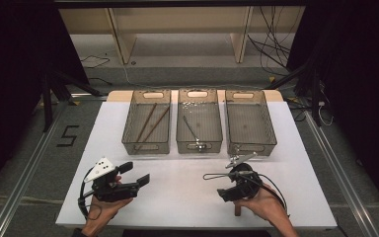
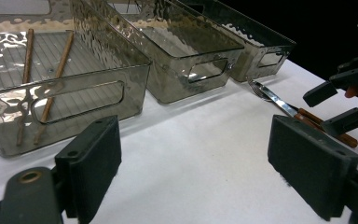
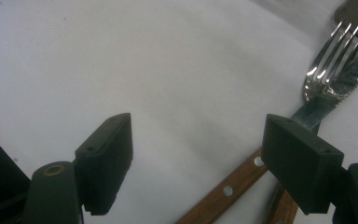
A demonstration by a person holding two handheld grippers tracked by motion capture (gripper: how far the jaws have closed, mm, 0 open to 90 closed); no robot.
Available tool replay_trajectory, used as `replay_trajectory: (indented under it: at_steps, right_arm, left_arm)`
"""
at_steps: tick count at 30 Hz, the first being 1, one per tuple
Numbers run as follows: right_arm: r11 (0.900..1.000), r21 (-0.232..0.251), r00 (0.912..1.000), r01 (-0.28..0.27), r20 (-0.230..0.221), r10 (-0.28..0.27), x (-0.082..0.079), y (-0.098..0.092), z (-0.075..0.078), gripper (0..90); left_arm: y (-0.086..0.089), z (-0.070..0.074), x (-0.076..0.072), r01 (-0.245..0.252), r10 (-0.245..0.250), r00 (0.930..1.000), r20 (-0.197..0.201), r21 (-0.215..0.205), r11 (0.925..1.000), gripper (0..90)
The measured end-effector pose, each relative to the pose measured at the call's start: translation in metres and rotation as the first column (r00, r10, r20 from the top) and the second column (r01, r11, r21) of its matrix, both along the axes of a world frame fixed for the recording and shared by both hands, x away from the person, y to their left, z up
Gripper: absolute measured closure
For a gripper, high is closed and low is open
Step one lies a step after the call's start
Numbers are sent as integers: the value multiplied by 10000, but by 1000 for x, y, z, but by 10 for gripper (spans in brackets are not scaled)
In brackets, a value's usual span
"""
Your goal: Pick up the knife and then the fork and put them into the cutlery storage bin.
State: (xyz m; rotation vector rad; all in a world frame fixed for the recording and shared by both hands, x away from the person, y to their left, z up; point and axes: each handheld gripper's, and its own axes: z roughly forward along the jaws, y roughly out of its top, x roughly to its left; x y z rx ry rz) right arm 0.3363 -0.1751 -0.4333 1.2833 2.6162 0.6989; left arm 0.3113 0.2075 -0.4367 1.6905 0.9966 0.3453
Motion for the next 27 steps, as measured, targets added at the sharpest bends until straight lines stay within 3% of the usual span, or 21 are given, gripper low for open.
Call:
replay_trajectory:
  at_steps: [6, 17, 27]
  right_arm:
    - [9994, -283, 9998, 187, -48, -188, -1, -5, -3, 285]
    - [9968, -274, 9966, 751, -328, -760, -8, -17, -6, 379]
    - [9933, -714, 9933, 904, -655, -951, -9, -19, -15, 445]
  left_arm:
    - [-1, 0, 0, 25, -25, 10000, -11, 62, 10000, 170]
    - [-1, 0, -2, 42, -42, 10000, 59, 85, 10000, 170]
    - [-3, 0, -2, 91, -91, 9999, 52, 135, 9999, 170]
